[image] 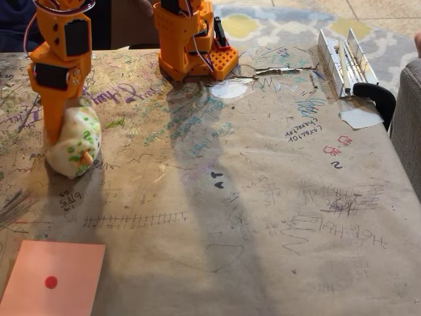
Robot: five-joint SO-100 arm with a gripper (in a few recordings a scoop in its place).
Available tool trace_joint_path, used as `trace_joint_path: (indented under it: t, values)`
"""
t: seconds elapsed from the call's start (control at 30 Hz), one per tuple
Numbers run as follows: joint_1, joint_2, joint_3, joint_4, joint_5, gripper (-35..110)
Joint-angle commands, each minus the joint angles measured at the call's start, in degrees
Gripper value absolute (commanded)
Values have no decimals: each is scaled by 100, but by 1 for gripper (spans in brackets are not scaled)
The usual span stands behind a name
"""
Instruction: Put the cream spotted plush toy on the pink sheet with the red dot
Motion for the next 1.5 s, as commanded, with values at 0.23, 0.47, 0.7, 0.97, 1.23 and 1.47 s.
trace_joint_path:
  t: [0.23,0.47,0.7,0.97,1.23,1.47]
  values:
    - [-185,1011,-97,53,668,0]
    - [-1916,4500,-149,1310,2347,0]
    - [-3604,6952,-1345,3006,3375,0]
    - [-3876,8411,-2531,4061,3340,0]
    - [-3595,9229,-2742,4131,3322,0]
    - [-3270,9062,-1521,3199,3261,0]
